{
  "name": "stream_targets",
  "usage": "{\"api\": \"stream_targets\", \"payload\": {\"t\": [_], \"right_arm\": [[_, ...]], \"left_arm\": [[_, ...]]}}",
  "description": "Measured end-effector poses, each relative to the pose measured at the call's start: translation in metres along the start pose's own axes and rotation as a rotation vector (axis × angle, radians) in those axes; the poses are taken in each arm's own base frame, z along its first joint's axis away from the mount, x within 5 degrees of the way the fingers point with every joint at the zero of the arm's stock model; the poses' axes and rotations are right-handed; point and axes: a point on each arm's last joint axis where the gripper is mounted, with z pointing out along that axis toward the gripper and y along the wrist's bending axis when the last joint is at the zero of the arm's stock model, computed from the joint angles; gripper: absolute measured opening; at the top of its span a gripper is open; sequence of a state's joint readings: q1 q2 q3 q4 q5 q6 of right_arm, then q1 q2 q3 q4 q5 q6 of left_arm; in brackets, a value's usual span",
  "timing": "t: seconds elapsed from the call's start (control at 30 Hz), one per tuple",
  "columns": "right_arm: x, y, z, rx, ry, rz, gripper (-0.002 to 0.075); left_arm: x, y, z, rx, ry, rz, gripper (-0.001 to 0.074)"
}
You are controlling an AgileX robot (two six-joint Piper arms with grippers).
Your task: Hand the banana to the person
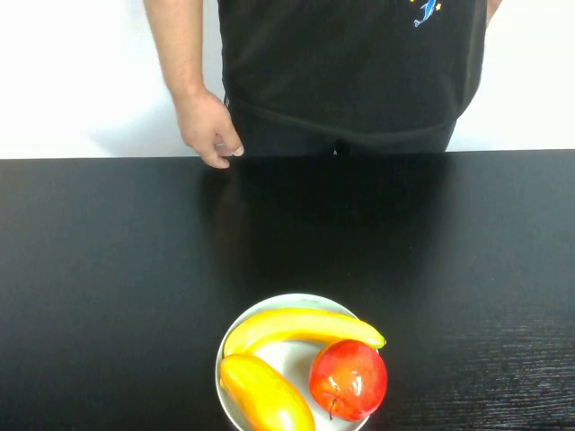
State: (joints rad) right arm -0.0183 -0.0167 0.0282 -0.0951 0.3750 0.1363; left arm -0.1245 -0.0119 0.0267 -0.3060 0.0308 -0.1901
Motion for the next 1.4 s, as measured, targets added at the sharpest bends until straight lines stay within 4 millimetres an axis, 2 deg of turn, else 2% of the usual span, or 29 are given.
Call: {"api": "stream_targets", "payload": {"t": [0.13, 0.2, 0.3, 0.4, 0.53, 0.6, 0.73, 0.87, 1.0, 1.1, 1.27, 1.4], "right_arm": [[0.0, 0.0, 0.0, 0.0, 0.0, 0.0, -0.0009], [0.0, 0.0, 0.0, 0.0, 0.0, 0.0, -0.0009], [0.0, 0.0, 0.0, 0.0, 0.0, 0.0, -0.0009], [0.0, 0.0, 0.0, 0.0, 0.0, 0.0, -0.0009], [0.0, 0.0, 0.0, 0.0, 0.0, 0.0, -0.0009], [0.0, 0.0, 0.0, 0.0, 0.0, 0.0, -0.0009], [0.0, 0.0, 0.0, 0.0, 0.0, 0.0, -0.0009], [0.0, 0.0, 0.0, 0.0, 0.0, 0.0, -0.0009], [0.0, 0.0, 0.0, 0.0, 0.0, 0.0, -0.0009], [0.0, 0.0, 0.0, 0.0, 0.0, 0.0, -0.0009], [0.0, 0.0, 0.0, 0.0, 0.0, 0.0, -0.0009], [0.0, 0.0, 0.0, 0.0, 0.0, 0.0, -0.0009]], "left_arm": [[0.004, -0.001, -0.001, -0.01, 0.073, -0.011, -0.0004], [-0.003, -0.008, -0.002, -0.012, 0.142, -0.011, -0.0004], [-0.027, -0.026, -0.001, -0.017, 0.274, 0.039, -0.0004], [-0.051, -0.044, 0.006, -0.035, 0.478, 0.155, -0.0004], [-0.065, -0.056, 0.027, -0.028, 0.848, 0.331, -0.0004], [-0.072, -0.061, 0.039, -0.007, 0.959, 0.395, -0.0004], [-0.093, -0.073, 0.067, 0.013, 1.021, 0.435, -0.0004], [-0.1, -0.082, 0.093, 0.104, 1.094, 0.506, -0.0004], [-0.09, -0.097, 0.124, 0.229, 1.205, 0.562, -0.0004], [-0.072, -0.114, 0.146, 0.311, 1.292, 0.631, -0.0004], [-0.031, -0.145, 0.172, 0.416, 1.424, 0.813, -0.0004], [0.0, -0.167, 0.185, 0.493, 1.532, 0.947, -0.0004]]}}
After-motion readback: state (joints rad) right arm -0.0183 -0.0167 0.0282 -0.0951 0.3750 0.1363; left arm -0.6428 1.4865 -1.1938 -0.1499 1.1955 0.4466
